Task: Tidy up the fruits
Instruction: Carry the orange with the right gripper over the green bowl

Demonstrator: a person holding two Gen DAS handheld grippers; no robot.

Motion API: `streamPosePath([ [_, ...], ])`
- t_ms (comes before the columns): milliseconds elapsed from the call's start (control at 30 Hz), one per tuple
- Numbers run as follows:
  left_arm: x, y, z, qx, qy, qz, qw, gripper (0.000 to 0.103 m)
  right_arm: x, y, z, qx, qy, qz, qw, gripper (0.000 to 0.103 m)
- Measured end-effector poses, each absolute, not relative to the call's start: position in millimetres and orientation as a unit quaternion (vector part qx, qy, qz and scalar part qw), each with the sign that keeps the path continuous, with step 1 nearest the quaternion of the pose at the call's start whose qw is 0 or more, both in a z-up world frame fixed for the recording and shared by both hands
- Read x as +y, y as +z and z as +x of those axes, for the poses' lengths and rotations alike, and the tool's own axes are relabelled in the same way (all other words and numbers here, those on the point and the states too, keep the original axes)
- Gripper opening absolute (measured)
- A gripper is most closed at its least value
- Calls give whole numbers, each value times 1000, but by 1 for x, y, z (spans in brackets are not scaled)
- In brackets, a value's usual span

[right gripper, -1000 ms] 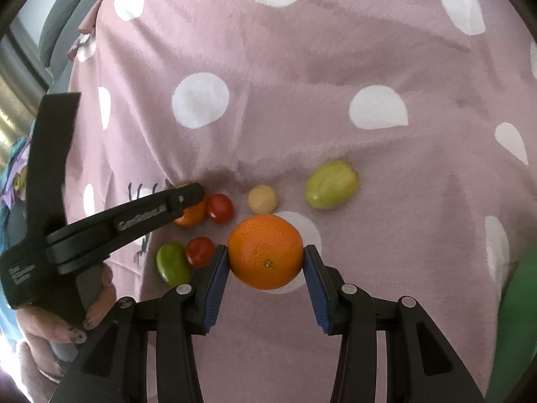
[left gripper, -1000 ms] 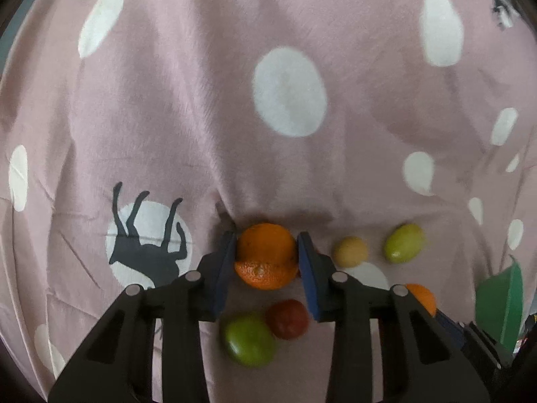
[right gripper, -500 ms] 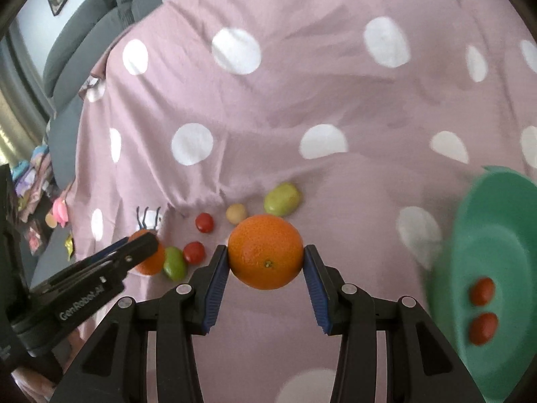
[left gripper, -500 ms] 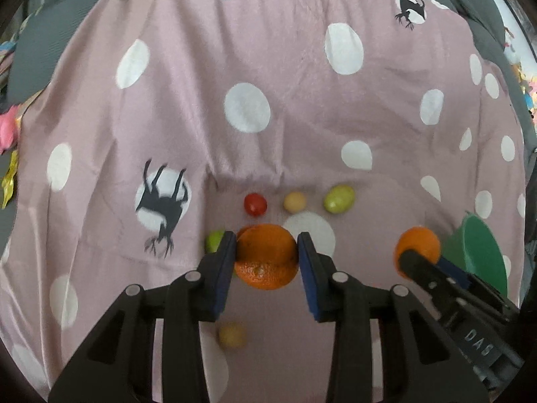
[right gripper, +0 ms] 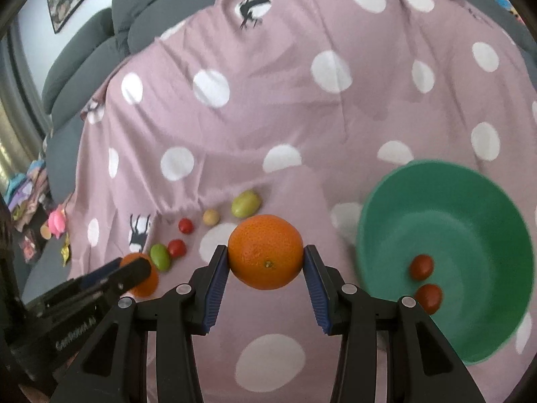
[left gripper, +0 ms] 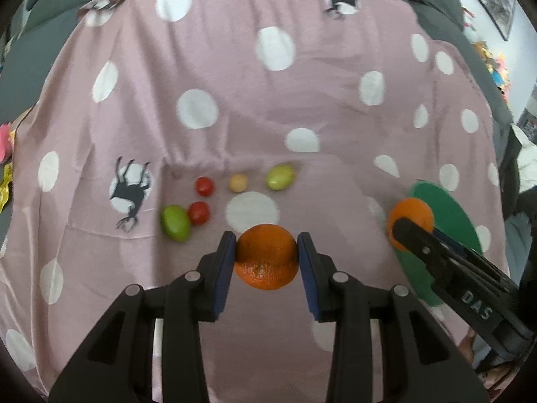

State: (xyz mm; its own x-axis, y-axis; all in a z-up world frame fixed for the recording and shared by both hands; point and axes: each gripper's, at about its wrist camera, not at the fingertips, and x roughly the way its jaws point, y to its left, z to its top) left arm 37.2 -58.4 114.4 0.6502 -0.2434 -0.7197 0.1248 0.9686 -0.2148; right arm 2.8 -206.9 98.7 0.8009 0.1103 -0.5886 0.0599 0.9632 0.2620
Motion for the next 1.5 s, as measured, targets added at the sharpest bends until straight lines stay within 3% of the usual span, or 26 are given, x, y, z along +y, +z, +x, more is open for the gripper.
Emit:
streamPosePath([
  [400,-142,134,33,382,-178,-55,905,37,-268,115,-29,265,-66,168,947,46],
  [900,-234,122,48,395,-230,-23,889,37,-361,98,-66,240,-137,243,930,46],
  [1500,-268,102,49,414,-252,-1,874,37,-376,72,-46,284,-148,262,910,46],
])
